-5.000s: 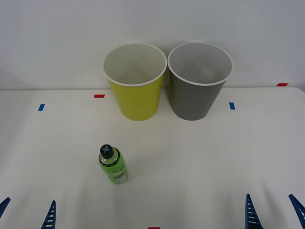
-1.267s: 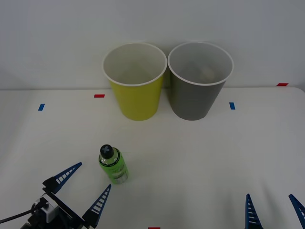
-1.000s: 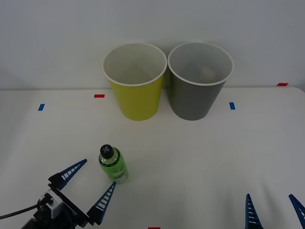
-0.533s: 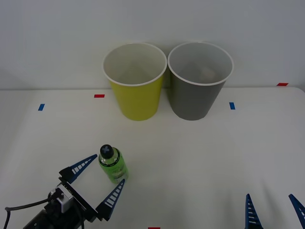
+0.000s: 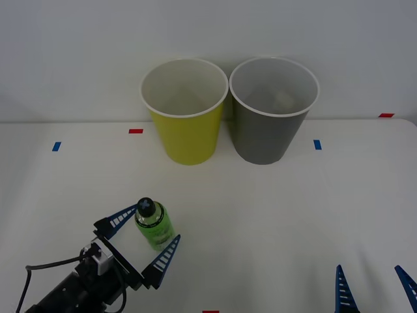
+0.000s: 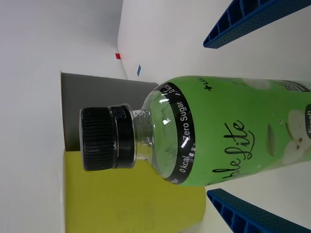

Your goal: Put cans in the gray bin and PET bottles in the light green bin.

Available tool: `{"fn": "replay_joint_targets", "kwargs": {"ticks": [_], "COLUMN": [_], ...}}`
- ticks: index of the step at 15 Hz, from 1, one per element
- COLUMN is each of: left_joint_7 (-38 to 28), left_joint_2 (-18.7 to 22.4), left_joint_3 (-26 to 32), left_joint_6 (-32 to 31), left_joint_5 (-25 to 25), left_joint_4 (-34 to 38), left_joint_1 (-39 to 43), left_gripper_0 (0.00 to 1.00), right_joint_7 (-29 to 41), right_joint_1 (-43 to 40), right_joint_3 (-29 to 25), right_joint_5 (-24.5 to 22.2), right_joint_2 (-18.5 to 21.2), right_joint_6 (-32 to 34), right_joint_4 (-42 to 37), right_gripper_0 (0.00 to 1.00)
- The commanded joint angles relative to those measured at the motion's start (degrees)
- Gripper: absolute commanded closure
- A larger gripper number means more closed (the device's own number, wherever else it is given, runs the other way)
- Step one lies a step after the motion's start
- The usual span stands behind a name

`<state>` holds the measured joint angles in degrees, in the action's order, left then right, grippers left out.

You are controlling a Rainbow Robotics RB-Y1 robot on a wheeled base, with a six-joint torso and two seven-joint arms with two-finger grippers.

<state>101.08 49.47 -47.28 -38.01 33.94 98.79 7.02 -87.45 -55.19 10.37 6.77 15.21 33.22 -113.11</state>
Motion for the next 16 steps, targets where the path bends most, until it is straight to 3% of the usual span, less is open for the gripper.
{"fn": "replay_joint_targets", "kwargs": {"ticks": [1, 9, 10, 11, 12, 16], "left_joint_7": [0.0, 0.2, 0.1, 0.2, 0.2, 0.2], "left_joint_2": [-0.7, -3.2, -3.2, -3.1, -3.1, -2.9], "left_joint_3": [0.0, 0.1, 0.1, 0.1, 0.1, 0.0], "left_joint_6": [1.3, 4.2, 4.2, 4.2, 4.1, 4.1], "left_joint_5": [0.7, 2.4, 2.4, 2.4, 2.2, 2.0], "left_joint_4": [0.0, -0.2, -0.2, -0.2, -0.2, -0.2], "left_joint_1": [-1.0, -3.6, -3.5, -3.6, -3.6, -3.5], "left_gripper_0": [0.00, 0.02, 0.37, 0.93, 1.00, 1.00], "right_joint_7": [0.0, 0.0, 0.0, 0.0, 0.0, 0.0], "right_joint_1": [0.0, 0.0, 0.0, 0.0, 0.0, 0.0], "right_joint_3": [0.0, 0.0, 0.0, 0.0, 0.0, 0.0], "right_joint_5": [0.0, 0.0, 0.0, 0.0, 0.0, 0.0], "right_joint_2": [0.0, 0.0, 0.0, 0.0, 0.0, 0.0], "right_joint_6": [0.0, 0.0, 0.0, 0.0, 0.0, 0.0], "right_joint_4": [0.0, 0.0, 0.0, 0.0, 0.0, 0.0], "right_gripper_0": [0.04, 0.04, 0.04, 0.04, 0.04, 0.04]}}
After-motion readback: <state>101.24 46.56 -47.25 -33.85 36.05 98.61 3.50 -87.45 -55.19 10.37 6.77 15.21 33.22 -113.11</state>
